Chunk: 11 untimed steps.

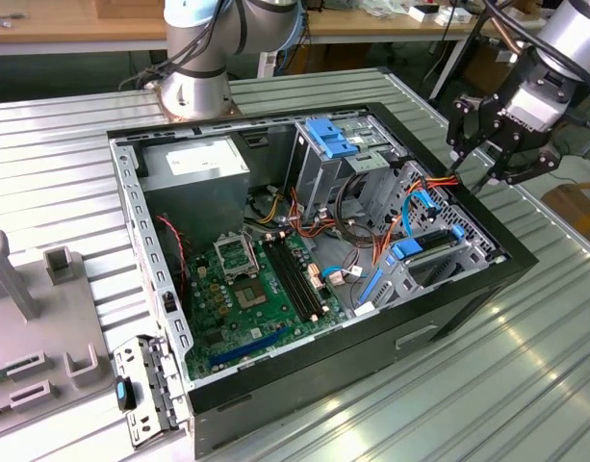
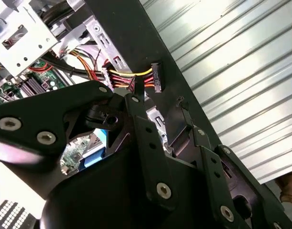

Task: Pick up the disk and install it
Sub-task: 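Insert the first disk wire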

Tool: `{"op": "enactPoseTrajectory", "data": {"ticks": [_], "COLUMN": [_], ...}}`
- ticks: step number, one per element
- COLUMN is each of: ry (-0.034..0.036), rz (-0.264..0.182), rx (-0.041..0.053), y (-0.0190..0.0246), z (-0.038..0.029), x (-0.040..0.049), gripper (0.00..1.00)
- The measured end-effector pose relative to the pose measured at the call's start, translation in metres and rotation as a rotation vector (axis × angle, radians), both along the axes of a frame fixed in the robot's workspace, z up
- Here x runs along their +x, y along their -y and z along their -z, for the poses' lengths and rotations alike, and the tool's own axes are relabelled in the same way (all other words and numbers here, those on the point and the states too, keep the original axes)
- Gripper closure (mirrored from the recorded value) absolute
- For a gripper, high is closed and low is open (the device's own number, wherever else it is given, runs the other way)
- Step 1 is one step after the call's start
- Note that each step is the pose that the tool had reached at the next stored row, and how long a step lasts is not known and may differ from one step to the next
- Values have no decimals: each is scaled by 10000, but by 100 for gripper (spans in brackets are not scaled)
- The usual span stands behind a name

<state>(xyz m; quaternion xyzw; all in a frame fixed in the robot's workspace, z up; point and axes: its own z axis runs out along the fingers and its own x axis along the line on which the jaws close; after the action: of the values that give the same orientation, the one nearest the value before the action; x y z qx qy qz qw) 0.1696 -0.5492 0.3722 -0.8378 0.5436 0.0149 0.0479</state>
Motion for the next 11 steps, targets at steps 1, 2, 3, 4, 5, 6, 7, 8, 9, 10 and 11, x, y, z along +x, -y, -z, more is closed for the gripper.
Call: {"op": "enactPoseTrajectory", "data": {"ticks": [1, 2, 3, 4, 5, 6, 7, 8, 9, 10, 11], "ry": [0, 0, 0, -1, -2, -2, -3, -3, -3, -2, -3], "rz": [-87, -218, -689, -913, -918, -920, -918, -917, -918, -918, -918], "rx": [-15, -22, -32, -80, -106, -107, -106, -106, -105, -105, -105], "y": [0, 0, 0, 0, -43, -42, -43, -43, -43, -43, -43], "z": [6, 12, 26, 70, 83, 71, 72, 72, 72, 72, 72], "x": [2, 2, 3, 54, 54, 74, 74, 74, 77, 82, 85], "gripper": [55, 55, 55, 55, 55, 55, 55, 55, 55, 57, 64]}}
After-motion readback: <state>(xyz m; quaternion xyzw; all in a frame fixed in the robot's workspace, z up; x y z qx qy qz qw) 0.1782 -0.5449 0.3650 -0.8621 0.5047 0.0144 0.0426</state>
